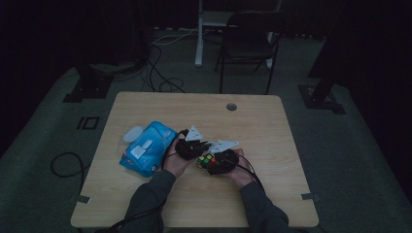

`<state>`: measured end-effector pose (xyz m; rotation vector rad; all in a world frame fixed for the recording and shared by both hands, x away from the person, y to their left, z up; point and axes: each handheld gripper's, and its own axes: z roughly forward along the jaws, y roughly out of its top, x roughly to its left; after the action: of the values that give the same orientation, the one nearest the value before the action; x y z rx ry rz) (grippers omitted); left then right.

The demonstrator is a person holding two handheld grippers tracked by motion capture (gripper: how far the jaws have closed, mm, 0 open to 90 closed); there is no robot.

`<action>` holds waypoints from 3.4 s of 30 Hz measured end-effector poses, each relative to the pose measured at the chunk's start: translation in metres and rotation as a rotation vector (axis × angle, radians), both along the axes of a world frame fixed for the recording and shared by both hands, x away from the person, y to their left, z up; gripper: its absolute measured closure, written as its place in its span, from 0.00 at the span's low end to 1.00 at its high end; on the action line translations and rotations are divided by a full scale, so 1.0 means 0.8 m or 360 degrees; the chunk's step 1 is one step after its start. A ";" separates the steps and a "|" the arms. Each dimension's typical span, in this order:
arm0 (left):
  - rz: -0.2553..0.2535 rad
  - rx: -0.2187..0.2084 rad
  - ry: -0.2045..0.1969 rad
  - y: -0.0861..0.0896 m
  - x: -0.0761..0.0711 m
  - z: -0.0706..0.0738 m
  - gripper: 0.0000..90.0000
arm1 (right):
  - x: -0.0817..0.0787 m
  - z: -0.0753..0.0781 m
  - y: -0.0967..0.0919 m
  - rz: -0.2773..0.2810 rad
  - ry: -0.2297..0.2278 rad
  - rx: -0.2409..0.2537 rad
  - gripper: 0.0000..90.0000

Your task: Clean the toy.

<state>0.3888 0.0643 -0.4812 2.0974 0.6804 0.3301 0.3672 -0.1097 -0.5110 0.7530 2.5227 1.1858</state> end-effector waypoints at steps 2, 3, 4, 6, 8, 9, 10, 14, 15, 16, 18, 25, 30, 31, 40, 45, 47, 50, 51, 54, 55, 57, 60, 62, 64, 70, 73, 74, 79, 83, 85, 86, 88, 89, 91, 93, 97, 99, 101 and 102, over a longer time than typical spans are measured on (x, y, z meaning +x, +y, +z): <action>-0.0008 -0.0002 -0.0001 -0.001 -0.002 0.000 0.95 | 0.000 0.000 -0.001 -0.0002 0.0002 0.0000 0.38; -0.0016 -0.0004 -0.0002 -0.002 -0.003 0.000 0.95 | 0.000 0.000 -0.001 -0.0002 0.0003 0.0000 0.38; -0.0020 -0.0004 -0.0003 -0.003 -0.004 0.000 0.95 | 0.000 0.000 -0.001 -0.0002 0.0005 0.0002 0.38; -0.0044 0.0005 -0.0009 -0.006 -0.007 0.000 0.95 | 0.000 0.000 -0.001 -0.0004 0.0008 0.0004 0.38; -0.0068 0.0011 -0.0007 -0.010 -0.011 0.000 0.95 | 0.001 -0.001 -0.002 -0.0007 0.0006 0.0006 0.38; -0.0082 0.0014 -0.0008 -0.011 -0.013 0.000 0.95 | 0.001 -0.001 -0.002 -0.0009 0.0006 0.0007 0.38; -0.0097 0.0017 -0.0011 -0.013 -0.015 -0.001 0.95 | 0.000 -0.001 -0.003 -0.0014 0.0008 0.0007 0.38; -0.0172 0.0015 -0.0001 -0.020 -0.021 -0.001 0.95 | 0.001 -0.001 -0.004 -0.0021 0.0008 0.0009 0.38; -0.0190 0.0021 0.0000 -0.022 -0.022 -0.001 0.95 | 0.002 -0.001 -0.004 -0.0023 0.0008 0.0010 0.38; -0.0206 0.0022 0.0004 -0.023 -0.023 -0.001 0.95 | 0.002 -0.001 -0.004 -0.0024 0.0008 0.0009 0.38; -0.0224 0.0023 0.0006 -0.025 -0.025 -0.001 0.95 | 0.002 -0.001 -0.004 -0.0025 0.0009 0.0011 0.38; -0.0250 0.0036 0.0026 -0.020 -0.026 -0.002 0.95 | 0.001 -0.002 -0.002 -0.0011 0.0005 -0.0005 0.38; -0.0253 0.0024 0.0028 -0.011 -0.028 -0.002 0.95 | 0.001 -0.002 -0.003 -0.0026 -0.0001 -0.0010 0.38; -0.0245 0.0023 0.0027 -0.009 -0.028 -0.001 0.95 | 0.002 -0.002 -0.004 -0.0030 0.0000 -0.0010 0.38; -0.0142 0.0017 0.0014 0.011 -0.022 -0.002 0.95 | 0.002 -0.001 -0.007 -0.0043 -0.0005 -0.0014 0.38; -0.0066 -0.0009 0.0032 0.023 -0.015 -0.003 0.95 | 0.002 -0.003 -0.008 -0.0040 0.0009 -0.0006 0.38; -0.0043 -0.0012 0.0037 0.026 -0.012 -0.004 0.95 | 0.001 -0.002 -0.007 -0.0019 0.0016 0.0006 0.38; -0.0010 -0.0025 0.0050 0.028 -0.007 -0.007 0.95 | -0.002 0.000 -0.004 0.0001 0.0001 0.0016 0.38; -0.0004 -0.0030 0.0058 0.029 -0.007 -0.009 0.95 | -0.003 0.001 -0.004 0.0008 -0.0004 0.0022 0.38; 0.0006 -0.0022 0.0078 0.030 -0.005 -0.015 0.95 | -0.004 0.003 -0.004 0.0011 -0.0012 0.0030 0.38; 0.0005 -0.0022 0.0084 0.029 -0.004 -0.017 0.95 | -0.004 0.005 -0.005 0.0010 -0.0015 0.0037 0.38; 0.0005 -0.0023 0.0094 0.029 -0.003 -0.019 0.95 | -0.005 0.006 -0.005 0.0012 -0.0019 0.0038 0.38; -0.0002 -0.0022 0.0106 0.029 -0.002 -0.021 0.95 | -0.006 0.006 -0.006 0.0016 -0.0021 0.0034 0.38; -0.0007 -0.0015 0.0110 0.030 -0.002 -0.023 0.95 | -0.007 0.007 -0.006 0.0023 -0.0025 0.0056 0.38; -0.0007 -0.0007 0.0121 0.031 -0.002 -0.026 0.95 | -0.007 0.009 -0.006 0.0031 -0.0039 0.0060 0.38; -0.0015 0.0020 0.0154 0.033 -0.004 -0.036 0.95 | -0.007 0.015 -0.010 0.0020 -0.0051 0.0101 0.38; -0.0022 0.0032 0.0167 0.034 -0.006 -0.039 0.95 | -0.006 0.016 -0.012 0.0010 -0.0052 0.0115 0.38; -0.0022 0.0031 0.0167 0.034 -0.007 -0.039 0.95 | -0.006 0.016 -0.013 0.0009 -0.0050 0.0120 0.38; -0.0033 0.0048 0.0172 0.034 -0.009 -0.039 0.95 | -0.005 0.018 -0.016 -0.0023 -0.0057 0.0136 0.38; -0.0047 0.0054 0.0166 0.036 -0.013 -0.038 0.96 | -0.003 0.020 -0.020 -0.0058 -0.0061 0.0147 0.38; -0.0055 0.0059 0.0158 0.036 -0.016 -0.035 0.95 | -0.001 0.020 -0.023 -0.0075 -0.0059 0.0145 0.38; -0.0057 0.0052 0.0156 0.036 -0.016 -0.034 0.95 | 0.000 0.019 -0.024 -0.0077 -0.0055 0.0147 0.38; -0.0060 0.0047 0.0155 0.036 -0.017 -0.032 0.96 | 0.000 0.019 -0.024 -0.0078 -0.0052 0.0143 0.38; -0.0061 0.0047 0.0156 0.037 -0.016 -0.031 0.96 | 0.000 0.019 -0.024 -0.0078 -0.0054 0.0140 0.38; -0.0066 0.0033 0.0159 0.037 -0.015 -0.030 0.96 | 0.000 0.019 -0.024 -0.0076 -0.0056 0.0134 0.38; -0.0065 0.0022 0.0155 0.036 -0.015 -0.029 0.95 | -0.001 0.018 -0.022 -0.0057 -0.0057 0.0119 0.38; -0.0059 -0.0005 0.0149 0.037 -0.012 -0.024 0.95 | -0.003 0.016 -0.017 -0.0036 -0.0057 0.0094 0.38; -0.0053 -0.0009 0.0135 0.036 -0.010 -0.021 0.95 | -0.004 0.015 -0.015 -0.0025 -0.0055 0.0092 0.38; -0.0045 -0.0028 0.0121 0.034 -0.007 -0.017 0.95 | -0.005 0.016 -0.013 -0.0011 -0.0057 0.0090 0.38; -0.0043 -0.0032 0.0116 0.034 -0.006 -0.015 0.95 | -0.006 0.017 -0.012 0.0002 -0.0063 0.0085 0.38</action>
<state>0.3839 0.0913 -0.4934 2.1060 0.6950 0.2321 0.3622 -0.1190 -0.4978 0.7335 2.4689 1.2604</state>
